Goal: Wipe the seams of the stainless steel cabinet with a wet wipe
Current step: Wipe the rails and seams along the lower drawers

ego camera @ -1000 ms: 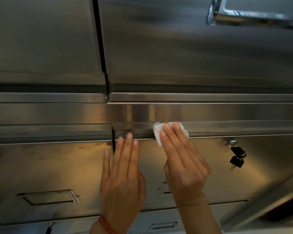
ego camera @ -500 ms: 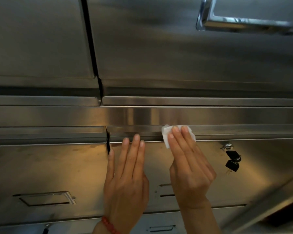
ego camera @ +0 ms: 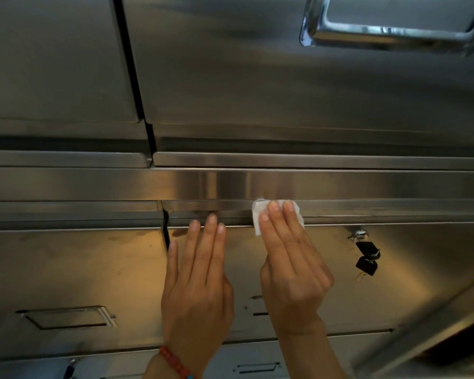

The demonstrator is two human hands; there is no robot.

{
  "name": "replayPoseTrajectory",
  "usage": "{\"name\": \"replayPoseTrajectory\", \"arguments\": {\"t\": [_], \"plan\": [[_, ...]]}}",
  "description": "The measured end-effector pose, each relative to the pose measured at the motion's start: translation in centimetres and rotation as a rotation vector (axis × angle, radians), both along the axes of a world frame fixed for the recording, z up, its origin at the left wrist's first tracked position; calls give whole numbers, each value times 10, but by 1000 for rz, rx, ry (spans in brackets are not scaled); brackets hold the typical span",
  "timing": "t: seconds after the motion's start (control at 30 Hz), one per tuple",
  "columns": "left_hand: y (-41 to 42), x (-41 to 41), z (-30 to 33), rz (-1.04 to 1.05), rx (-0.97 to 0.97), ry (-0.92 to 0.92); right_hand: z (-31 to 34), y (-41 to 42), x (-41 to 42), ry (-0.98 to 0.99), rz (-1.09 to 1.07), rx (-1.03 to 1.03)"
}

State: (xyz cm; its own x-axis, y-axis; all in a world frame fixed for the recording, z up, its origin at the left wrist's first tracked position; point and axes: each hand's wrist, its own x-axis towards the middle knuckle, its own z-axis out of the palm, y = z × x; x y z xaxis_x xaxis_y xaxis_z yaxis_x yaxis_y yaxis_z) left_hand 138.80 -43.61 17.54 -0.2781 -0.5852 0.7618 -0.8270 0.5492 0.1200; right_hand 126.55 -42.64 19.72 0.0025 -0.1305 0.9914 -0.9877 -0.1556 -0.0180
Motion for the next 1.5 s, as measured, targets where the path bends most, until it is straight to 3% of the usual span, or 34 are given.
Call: {"name": "replayPoseTrajectory", "arguments": {"t": [0.53, 0.7, 0.9, 1.1, 1.27, 1.5], "plan": [[2, -1, 2, 6, 17, 3, 5, 6, -17, 57, 3, 5], [2, -1, 3, -1, 10, 8, 5, 11, -25, -6, -53, -19], [3, -1, 4, -14, 23, 18, 8, 10, -20, 78, 16, 30], [3, 1, 6, -14, 50, 4, 7, 16, -30, -6, -63, 18], [3, 2, 5, -14, 67, -11, 9, 13, -23, 84, 23, 53], [3, 4, 7, -19, 91, -26, 9, 20, -39, 20, -101, 34]]}}
